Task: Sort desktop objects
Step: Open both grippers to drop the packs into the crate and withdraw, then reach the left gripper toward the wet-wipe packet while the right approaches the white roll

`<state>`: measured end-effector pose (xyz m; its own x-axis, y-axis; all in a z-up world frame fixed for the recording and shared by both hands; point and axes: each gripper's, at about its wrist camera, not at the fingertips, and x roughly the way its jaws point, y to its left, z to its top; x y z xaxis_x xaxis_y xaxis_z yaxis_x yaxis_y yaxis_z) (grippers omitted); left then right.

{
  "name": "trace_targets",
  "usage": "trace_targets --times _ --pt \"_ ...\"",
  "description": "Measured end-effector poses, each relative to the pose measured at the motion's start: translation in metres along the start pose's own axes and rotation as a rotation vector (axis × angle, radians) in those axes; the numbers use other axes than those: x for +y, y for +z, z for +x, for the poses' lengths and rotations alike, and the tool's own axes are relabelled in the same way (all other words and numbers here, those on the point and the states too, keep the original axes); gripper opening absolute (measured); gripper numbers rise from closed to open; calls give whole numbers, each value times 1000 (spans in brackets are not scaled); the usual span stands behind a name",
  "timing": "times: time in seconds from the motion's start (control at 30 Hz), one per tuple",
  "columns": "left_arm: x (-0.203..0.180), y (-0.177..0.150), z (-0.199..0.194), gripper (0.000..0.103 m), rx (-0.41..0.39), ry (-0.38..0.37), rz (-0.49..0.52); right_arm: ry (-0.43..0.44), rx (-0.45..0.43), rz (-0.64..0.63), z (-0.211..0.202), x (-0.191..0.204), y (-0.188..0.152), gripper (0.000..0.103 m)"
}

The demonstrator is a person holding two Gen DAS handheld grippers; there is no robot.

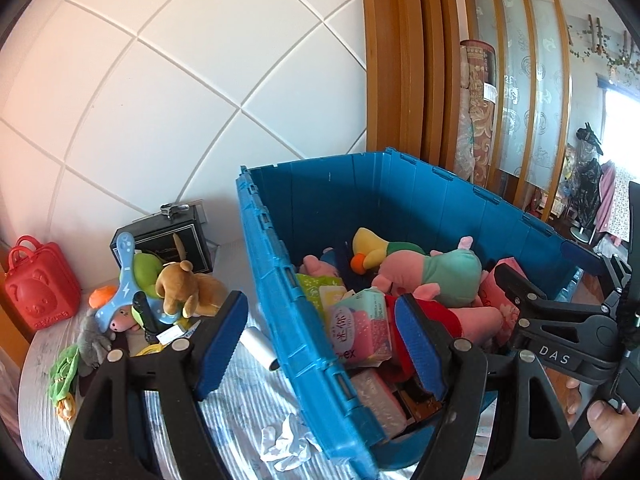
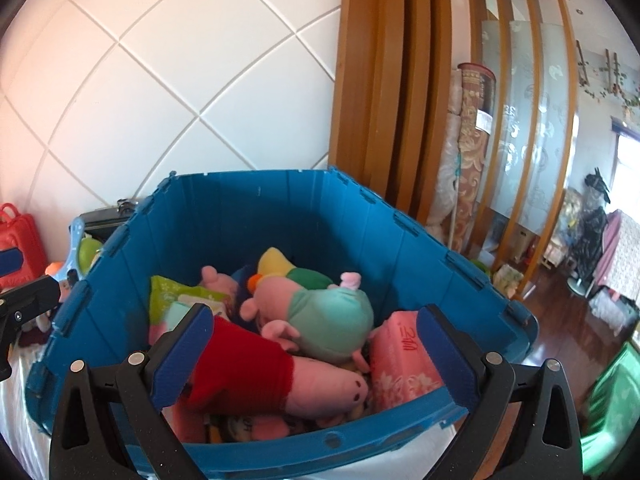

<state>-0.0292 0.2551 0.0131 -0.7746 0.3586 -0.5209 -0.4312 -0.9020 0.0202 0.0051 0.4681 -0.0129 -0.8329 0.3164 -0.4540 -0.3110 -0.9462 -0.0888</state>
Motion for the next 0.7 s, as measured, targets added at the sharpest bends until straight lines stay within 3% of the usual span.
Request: trace_targets --times 0.7 --pt "102 -21 -47 76 -35 39 -64 33 -70 -69 -51 107 10 103"
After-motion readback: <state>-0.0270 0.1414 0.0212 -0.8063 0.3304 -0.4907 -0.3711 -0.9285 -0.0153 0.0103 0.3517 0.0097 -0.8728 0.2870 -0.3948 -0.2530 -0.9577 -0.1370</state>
